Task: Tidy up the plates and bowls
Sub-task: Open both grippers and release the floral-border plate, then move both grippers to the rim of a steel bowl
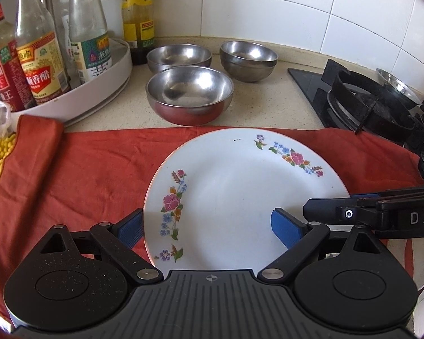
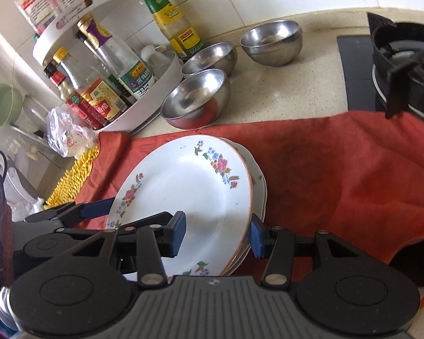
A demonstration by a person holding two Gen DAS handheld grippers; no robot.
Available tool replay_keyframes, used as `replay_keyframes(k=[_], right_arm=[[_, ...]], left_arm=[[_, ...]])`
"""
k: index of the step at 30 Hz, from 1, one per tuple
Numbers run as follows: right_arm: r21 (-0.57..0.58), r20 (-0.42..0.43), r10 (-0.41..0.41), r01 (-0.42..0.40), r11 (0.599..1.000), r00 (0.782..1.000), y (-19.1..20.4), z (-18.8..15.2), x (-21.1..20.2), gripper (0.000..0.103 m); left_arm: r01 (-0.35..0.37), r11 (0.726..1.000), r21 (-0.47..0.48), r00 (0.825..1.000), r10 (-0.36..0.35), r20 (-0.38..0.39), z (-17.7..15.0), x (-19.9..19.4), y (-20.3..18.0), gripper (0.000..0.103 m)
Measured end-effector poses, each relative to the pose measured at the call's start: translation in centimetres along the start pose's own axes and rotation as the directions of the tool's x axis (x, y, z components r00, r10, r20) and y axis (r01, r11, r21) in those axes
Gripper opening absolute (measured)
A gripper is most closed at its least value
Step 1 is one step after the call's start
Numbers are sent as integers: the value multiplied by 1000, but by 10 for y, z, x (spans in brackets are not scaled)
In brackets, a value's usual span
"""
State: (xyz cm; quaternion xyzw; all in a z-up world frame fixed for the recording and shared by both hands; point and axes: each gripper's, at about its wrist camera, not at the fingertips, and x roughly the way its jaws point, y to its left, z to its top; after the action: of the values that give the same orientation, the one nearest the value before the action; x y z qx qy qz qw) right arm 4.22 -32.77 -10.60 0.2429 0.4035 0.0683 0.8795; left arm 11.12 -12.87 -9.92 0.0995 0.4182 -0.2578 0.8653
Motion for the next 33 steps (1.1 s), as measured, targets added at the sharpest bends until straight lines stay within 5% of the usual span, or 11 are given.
replay_keyframes(k=[7,13,19,28,33], right_arm=[[-58,19,-28,29,998,999,5,5,7,48],[-135,58,-139,146,980,989,15,8,6,48],[-177,70,-135,146,973,988,27,15,9,48],[-36,108,-139,144,989,984,17,47,17,48],[-51,119,-145,152,987,982,26,69,30,48]], left_arm=[[6,1000,-3,1000,-6,-21,3,11,9,91],[41,999,31,999,-42,28,16,5,15,89],[52,998,35,997,-54,54,33,6,33,89],[53,998,14,995,-54,80,57,15,62,89],[45,999,5,994,-45,98,71,21,74,90]])
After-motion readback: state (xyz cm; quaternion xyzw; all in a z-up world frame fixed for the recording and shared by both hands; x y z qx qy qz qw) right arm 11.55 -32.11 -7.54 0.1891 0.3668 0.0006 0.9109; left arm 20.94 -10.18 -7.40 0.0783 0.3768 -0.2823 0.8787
